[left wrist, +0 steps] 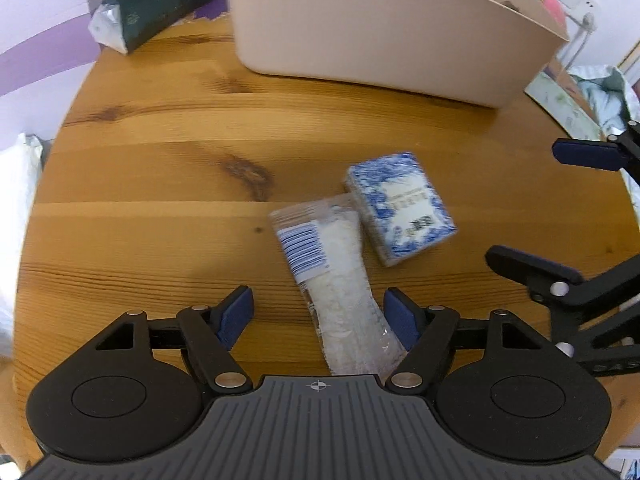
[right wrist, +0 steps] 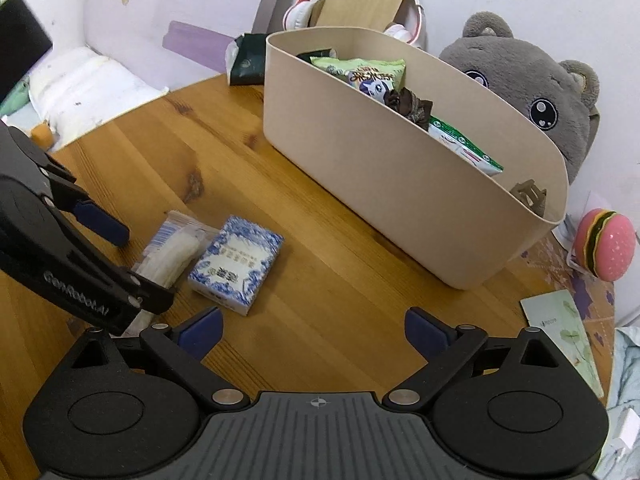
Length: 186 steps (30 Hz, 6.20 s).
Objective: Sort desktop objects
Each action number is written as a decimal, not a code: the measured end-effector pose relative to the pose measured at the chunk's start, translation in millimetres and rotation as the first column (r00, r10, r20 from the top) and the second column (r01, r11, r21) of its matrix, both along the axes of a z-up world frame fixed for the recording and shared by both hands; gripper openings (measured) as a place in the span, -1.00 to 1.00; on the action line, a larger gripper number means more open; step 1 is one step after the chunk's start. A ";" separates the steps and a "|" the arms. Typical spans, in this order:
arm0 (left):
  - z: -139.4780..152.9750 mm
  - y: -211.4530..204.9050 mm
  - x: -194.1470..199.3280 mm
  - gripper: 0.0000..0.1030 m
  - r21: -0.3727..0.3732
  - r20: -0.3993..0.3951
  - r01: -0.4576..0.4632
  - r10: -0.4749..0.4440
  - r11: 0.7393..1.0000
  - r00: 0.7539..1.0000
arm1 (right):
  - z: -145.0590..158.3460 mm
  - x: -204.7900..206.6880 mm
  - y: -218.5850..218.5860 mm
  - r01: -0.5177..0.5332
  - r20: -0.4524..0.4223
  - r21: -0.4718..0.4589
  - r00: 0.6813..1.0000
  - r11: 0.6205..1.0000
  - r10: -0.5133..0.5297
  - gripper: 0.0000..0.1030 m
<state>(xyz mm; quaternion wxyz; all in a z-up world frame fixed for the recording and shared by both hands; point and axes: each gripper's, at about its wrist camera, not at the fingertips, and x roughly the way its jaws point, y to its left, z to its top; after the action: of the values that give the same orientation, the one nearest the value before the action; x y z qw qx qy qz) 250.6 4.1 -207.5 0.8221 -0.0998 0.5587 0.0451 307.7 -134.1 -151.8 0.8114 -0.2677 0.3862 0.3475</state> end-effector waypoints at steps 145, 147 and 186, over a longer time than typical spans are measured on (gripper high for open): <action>160.4 29.3 115.0 0.70 0.127 0.308 0.118 -0.152 0.985 0.939 | 123.1 100.9 -27.0 0.393 -0.005 0.346 0.909 0.852 -0.417 0.91; 168.2 28.8 101.8 0.70 0.123 0.317 0.120 -0.154 0.985 0.936 | 130.6 89.4 -28.1 0.398 -0.005 0.355 0.906 0.846 -0.424 0.99; 274.0 10.9 -164.8 0.70 0.150 0.377 0.239 -0.279 0.959 0.883 | 253.0 -164.2 -30.6 0.370 0.107 0.387 0.892 0.845 -0.439 1.00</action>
<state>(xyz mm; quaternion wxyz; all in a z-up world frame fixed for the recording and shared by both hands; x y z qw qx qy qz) 85.9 14.9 66.4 0.9202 0.0097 0.3869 -0.0586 143.4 -164.7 101.2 0.9345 -0.0605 0.2850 0.2045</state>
